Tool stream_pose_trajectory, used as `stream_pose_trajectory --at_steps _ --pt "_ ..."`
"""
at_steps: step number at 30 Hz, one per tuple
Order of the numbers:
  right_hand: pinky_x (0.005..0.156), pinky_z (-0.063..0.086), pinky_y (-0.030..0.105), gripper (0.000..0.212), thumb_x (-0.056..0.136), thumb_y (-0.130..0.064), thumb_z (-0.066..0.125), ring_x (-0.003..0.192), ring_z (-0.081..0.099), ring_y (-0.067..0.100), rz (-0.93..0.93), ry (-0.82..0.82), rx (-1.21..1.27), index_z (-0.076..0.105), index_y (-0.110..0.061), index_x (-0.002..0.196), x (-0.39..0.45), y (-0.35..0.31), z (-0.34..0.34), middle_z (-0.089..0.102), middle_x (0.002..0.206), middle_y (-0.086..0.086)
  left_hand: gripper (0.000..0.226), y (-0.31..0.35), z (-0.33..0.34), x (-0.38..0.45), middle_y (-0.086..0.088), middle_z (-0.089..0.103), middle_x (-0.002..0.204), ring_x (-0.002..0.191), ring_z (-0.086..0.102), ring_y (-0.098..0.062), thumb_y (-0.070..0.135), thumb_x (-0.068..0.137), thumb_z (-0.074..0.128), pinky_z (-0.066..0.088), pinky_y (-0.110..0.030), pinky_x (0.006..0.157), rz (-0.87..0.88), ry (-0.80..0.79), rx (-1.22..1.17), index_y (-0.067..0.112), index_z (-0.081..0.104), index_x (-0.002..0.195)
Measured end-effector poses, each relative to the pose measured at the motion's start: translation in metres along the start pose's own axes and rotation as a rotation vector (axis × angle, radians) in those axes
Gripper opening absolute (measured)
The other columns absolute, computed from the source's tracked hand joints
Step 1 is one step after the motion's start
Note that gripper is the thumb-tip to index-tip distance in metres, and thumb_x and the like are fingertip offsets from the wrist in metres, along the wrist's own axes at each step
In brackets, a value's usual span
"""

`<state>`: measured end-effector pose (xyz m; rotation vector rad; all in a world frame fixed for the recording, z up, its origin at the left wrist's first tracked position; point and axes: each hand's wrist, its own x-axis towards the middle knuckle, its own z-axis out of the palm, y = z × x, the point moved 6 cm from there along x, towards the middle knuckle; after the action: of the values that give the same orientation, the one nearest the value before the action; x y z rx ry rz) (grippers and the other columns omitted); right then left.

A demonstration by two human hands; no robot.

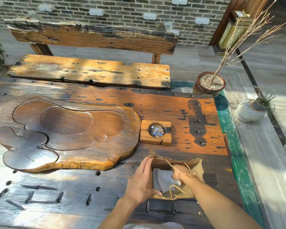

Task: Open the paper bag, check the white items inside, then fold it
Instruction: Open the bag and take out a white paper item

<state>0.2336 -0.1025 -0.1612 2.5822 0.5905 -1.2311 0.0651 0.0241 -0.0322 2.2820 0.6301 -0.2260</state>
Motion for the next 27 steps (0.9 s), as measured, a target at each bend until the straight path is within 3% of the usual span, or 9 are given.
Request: stream_pose_trajectory --at_steps 3,13,15,16,18,20,21,23,27 --pt "0.090 0.055 0.036 0.033 0.087 -0.033 0.059 0.111 0.065 0.030 -0.012 0.047 0.015 0.063 -0.018 0.117 0.010 0.001 0.002 0.068 0.119 0.007 0.132 0.000 0.001 0.001 0.028 -0.004 0.161 0.150 0.017 -0.004 0.050 0.057 0.089 0.046 -0.043 0.108 0.014 0.012 -0.003 0.036 0.001 0.155" --pt "0.089 0.054 0.035 0.028 0.090 -0.022 0.053 0.111 0.066 0.029 -0.076 0.085 0.115 0.065 -0.016 0.114 0.030 0.011 0.018 0.069 0.120 0.008 0.135 -0.005 0.001 0.001 0.027 -0.004 0.162 0.150 0.021 -0.005 0.056 0.055 0.088 0.045 -0.044 0.110 -0.016 0.045 0.020 0.036 -0.001 0.154" --pt "0.106 0.046 0.032 0.035 0.089 -0.028 0.053 0.121 0.060 0.017 -0.101 -0.005 0.185 0.063 -0.023 0.122 -0.004 0.014 0.003 0.061 0.132 -0.002 0.135 -0.006 0.001 0.001 0.026 -0.003 0.163 0.150 0.021 -0.006 0.056 0.056 0.088 0.044 -0.044 0.111 -0.019 0.047 0.021 0.035 -0.002 0.155" --pt "0.108 0.040 0.020 0.035 0.091 -0.029 0.055 0.119 0.056 0.000 -0.113 -0.009 0.270 0.061 -0.027 0.125 -0.026 0.012 -0.009 0.057 0.132 -0.009 0.135 -0.005 0.001 0.001 0.025 -0.004 0.163 0.150 0.020 -0.006 0.055 0.056 0.088 0.043 -0.043 0.111 -0.016 0.048 0.020 0.034 -0.002 0.155" --pt "0.075 0.046 -0.001 0.017 0.096 -0.017 0.054 0.079 0.053 -0.018 -0.233 -0.004 0.290 0.057 -0.033 0.100 -0.046 0.001 -0.025 0.057 0.099 -0.014 0.134 -0.003 0.001 0.002 0.024 -0.004 0.163 0.151 0.018 -0.007 0.054 0.057 0.088 0.042 -0.042 0.112 -0.008 0.050 0.013 0.034 -0.002 0.155" --pt "0.048 0.037 0.011 0.020 0.090 -0.017 0.050 0.053 0.045 -0.007 -0.260 -0.007 0.248 0.047 -0.030 0.075 -0.063 -0.002 -0.040 0.047 0.071 -0.011 0.133 -0.001 0.000 0.003 0.024 -0.005 0.163 0.151 0.016 -0.007 0.053 0.059 0.087 0.041 -0.042 0.113 -0.004 0.046 0.006 0.034 -0.003 0.156" --pt "0.043 0.033 0.016 0.014 0.084 -0.021 0.047 0.046 0.044 -0.001 -0.169 -0.126 0.371 0.049 -0.027 0.072 -0.073 -0.001 -0.040 0.048 0.065 -0.007 0.133 0.000 0.000 0.003 0.024 -0.006 0.163 0.151 0.016 -0.007 0.053 0.060 0.087 0.041 -0.042 0.113 -0.002 0.044 0.006 0.034 -0.003 0.156" --pt "0.038 0.031 0.018 0.017 0.081 -0.018 0.044 0.046 0.046 0.008 -0.150 -0.158 0.497 0.053 -0.023 0.068 -0.076 0.004 -0.042 0.051 0.063 -0.001 0.134 0.001 0.000 0.002 0.025 -0.006 0.163 0.152 0.014 -0.007 0.053 0.059 0.087 0.041 -0.043 0.113 0.001 0.040 0.008 0.035 -0.004 0.156" --pt "0.052 0.049 0.016 0.015 0.093 -0.018 0.052 0.071 0.059 0.009 -0.136 -0.155 0.623 0.061 -0.021 0.082 -0.124 0.010 -0.069 0.062 0.083 -0.001 0.134 0.001 0.001 0.004 0.023 -0.006 0.164 0.152 0.013 -0.008 0.053 0.060 0.087 0.038 -0.043 0.115 0.005 0.031 0.010 0.035 -0.005 0.155"
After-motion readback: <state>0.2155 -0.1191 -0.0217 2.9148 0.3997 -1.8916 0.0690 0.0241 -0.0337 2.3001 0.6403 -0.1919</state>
